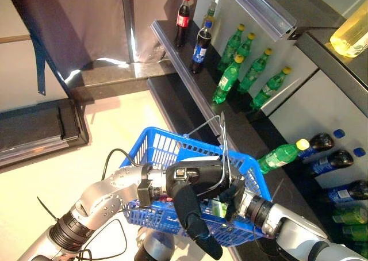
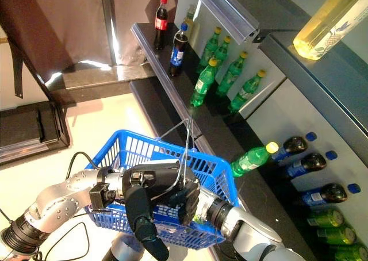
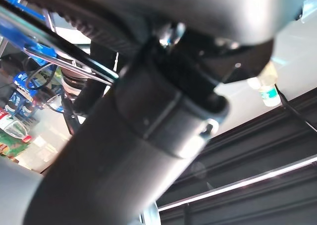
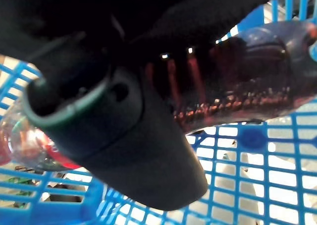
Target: Pick up the drink and place into the basket.
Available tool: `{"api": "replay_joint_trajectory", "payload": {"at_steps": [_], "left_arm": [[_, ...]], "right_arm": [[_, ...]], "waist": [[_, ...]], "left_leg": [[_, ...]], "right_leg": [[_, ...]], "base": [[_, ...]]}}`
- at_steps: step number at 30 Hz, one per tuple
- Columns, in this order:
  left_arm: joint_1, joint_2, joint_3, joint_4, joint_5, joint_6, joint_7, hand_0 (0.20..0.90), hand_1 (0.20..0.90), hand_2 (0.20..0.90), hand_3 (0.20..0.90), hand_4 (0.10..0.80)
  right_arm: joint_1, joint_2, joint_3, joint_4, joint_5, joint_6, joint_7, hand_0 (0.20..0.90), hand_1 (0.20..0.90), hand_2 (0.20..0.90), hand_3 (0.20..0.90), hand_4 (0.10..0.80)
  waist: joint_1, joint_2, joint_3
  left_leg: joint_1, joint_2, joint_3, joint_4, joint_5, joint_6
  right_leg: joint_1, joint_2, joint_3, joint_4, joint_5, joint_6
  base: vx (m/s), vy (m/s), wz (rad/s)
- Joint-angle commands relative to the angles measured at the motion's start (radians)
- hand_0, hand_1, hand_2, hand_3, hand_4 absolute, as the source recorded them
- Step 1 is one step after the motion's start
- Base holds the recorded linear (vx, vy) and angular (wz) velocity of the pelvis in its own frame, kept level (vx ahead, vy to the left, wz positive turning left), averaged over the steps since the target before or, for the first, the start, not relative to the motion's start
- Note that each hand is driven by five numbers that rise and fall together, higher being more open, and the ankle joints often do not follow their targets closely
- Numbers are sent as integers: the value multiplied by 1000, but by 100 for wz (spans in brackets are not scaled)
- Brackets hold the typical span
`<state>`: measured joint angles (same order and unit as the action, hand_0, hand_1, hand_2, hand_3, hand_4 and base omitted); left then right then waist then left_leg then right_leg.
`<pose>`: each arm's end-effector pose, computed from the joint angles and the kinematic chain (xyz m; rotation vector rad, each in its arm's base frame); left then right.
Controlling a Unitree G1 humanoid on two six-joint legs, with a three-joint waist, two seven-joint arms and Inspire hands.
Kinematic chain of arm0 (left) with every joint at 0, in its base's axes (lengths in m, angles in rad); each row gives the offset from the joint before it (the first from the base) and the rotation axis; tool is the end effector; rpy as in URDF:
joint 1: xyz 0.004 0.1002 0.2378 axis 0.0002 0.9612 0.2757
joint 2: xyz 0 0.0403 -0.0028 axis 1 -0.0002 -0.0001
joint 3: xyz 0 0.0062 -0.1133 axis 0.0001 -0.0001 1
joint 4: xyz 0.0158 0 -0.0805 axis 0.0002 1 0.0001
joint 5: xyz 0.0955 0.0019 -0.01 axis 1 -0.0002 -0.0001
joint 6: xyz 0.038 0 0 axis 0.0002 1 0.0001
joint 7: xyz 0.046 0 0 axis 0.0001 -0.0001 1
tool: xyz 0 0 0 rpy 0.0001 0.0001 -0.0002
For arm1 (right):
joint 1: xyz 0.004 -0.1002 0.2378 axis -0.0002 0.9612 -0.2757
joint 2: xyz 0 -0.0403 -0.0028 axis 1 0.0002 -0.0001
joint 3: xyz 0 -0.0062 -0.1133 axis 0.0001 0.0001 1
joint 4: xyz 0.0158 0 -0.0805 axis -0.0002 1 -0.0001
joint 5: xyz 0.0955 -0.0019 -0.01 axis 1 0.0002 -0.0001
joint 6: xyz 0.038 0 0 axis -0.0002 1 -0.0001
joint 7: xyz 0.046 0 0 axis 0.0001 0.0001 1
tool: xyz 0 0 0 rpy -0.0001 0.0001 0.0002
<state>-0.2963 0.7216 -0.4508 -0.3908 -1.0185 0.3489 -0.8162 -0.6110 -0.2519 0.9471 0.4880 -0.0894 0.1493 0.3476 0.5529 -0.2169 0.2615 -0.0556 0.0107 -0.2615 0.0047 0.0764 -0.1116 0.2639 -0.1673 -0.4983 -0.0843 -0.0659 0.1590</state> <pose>0.2120 0.1559 0.1242 -0.2297 0.0969 -1.5641 0.2588 -0.0595 0.0272 -0.8780 0.2403 1.1072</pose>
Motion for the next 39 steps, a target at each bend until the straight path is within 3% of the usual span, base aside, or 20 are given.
{"api": "replay_joint_trajectory", "payload": {"at_steps": [1,2,4,13,14,18,21,22,26,39], "left_arm": [[-142,-244,8,-257,-212,-192,-125,300,300,300,200,100],[-142,-246,8,-260,-210,-191,-122,300,300,300,200,100],[-141,-248,12,-259,-210,-190,-123,300,300,300,200,100],[-145,-250,15,-262,-208,-192,-103,300,300,300,200,100],[-142,-250,15,-263,-208,-192,-104,300,300,300,200,100],[-136,-254,18,-261,-191,-198,-76,300,300,300,200,100],[-127,-254,25,-255,-181,-206,-59,300,300,300,200,100],[-120,-252,28,-253,-175,-215,-54,300,300,300,200,100],[-101,-240,43,-247,-156,-237,-24,300,300,300,200,100],[45,-223,183,-207,-79,-322,125,300,300,300,200,100]], "right_arm": [[-33,61,13,-21,-1,-57,-35,495,495,495,428,328],[-33,59,9,-15,-3,-56,-37,766,766,766,744,644],[-32,58,2,-3,-10,-60,-31,900,900,900,900,800],[-26,66,0,6,-15,-52,-36,900,900,900,900,800],[-23,63,-3,7,-12,-52,-43,900,900,900,900,800],[-17,63,-16,-1,5,-43,-71,900,900,900,900,800],[-14,56,-31,-15,19,-34,-82,900,900,900,900,800],[-6,44,-40,-22,20,-30,-94,900,900,900,900,800],[9,12,-65,-51,39,-25,-121,900,900,900,900,800],[111,-102,-239,-213,80,-12,-212,900,900,900,900,800]], "waist": [[17,27,-197],[20,30,-195],[18,30,-196],[14,26,-198],[18,29,-195],[17,29,-194],[10,25,-198],[10,31,-195],[-1,32,-197],[-47,59,-201]], "left_leg": [[72,14,-51,-88,-26,10],[63,5,-53,-87,-2,15],[63,4,-54,-88,-1,15],[71,16,-44,-88,-23,8],[62,7,-47,-87,1,14],[61,7,-47,-86,1,14],[71,15,-41,-88,-23,9],[61,6,-40,-88,3,15],[60,9,-31,-89,6,17],[71,22,14,-92,11,25]], "right_leg": [[-49,29,18,82,43,-51],[-58,20,4,84,66,-55],[-59,20,3,84,67,-54],[-51,31,18,85,42,-54],[-59,23,4,85,66,-57],[-61,23,5,87,67,-57],[-53,33,21,82,45,-53],[-64,23,8,87,68,-55],[-66,21,11,87,70,-53],[-74,23,38,98,62,-48]], "base": [[-8,-13,6],[-81,68,5],[-39,35,2],[14,-11,0],[-76,63,-3],[-5,1,-5],[20,-9,0],[-85,83,0],[-25,22,-2],[-10,7,-4]]}}
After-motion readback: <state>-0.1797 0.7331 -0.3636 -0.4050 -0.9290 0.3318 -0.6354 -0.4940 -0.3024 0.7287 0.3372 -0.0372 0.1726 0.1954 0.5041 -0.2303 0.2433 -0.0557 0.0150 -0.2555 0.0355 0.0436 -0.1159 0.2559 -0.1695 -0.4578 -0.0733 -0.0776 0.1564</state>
